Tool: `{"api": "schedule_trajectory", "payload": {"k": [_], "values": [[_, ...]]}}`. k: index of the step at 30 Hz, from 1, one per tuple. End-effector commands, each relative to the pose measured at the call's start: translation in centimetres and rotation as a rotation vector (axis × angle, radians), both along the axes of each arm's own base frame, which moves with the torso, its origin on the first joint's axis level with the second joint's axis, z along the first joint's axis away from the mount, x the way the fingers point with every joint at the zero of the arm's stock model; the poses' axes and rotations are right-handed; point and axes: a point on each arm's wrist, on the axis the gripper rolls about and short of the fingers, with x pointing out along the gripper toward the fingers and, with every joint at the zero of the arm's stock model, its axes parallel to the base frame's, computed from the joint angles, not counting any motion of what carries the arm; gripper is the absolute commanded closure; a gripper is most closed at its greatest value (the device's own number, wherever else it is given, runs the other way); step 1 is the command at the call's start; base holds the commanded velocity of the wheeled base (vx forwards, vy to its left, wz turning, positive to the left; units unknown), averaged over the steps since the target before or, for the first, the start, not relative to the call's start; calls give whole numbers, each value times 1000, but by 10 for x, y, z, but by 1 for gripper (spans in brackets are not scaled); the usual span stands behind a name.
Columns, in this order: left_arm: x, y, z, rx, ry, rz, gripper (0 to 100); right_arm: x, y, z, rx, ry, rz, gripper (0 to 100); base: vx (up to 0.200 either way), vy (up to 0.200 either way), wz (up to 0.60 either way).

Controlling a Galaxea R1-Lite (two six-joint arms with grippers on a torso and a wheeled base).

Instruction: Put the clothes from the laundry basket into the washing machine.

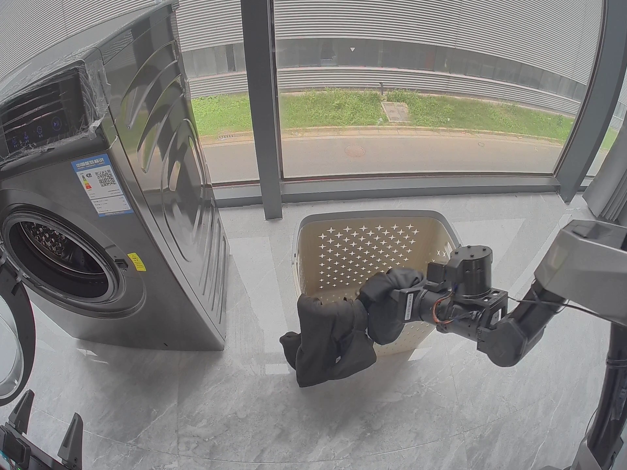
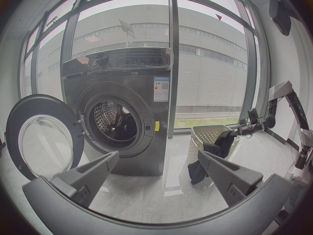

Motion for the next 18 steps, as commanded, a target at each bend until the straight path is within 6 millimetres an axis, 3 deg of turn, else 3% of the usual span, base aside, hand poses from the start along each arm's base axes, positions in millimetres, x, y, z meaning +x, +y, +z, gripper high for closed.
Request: {"api": "schedule_trajectory", "payload": {"k": [1, 5, 11, 14, 18], "values": [[0, 0, -5, -1, 0, 0, 0, -31, -15, 65, 70, -131, 10, 100, 0, 0, 0], [0, 0, -5, -1, 0, 0, 0, -43, -18, 81, 92, -164, 18, 100, 0, 0, 0], [0, 0, -5, 1, 0, -1, 0, -79, -18, 121, 175, -322, 70, 100, 0, 0, 0], [0, 0, -5, 1, 2, -1, 0, -91, -19, 129, 191, -350, 88, 100, 0, 0, 0], [0, 0, -5, 1, 0, -4, 0, -126, -22, 149, 239, -406, 162, 100, 0, 0, 0]]}}
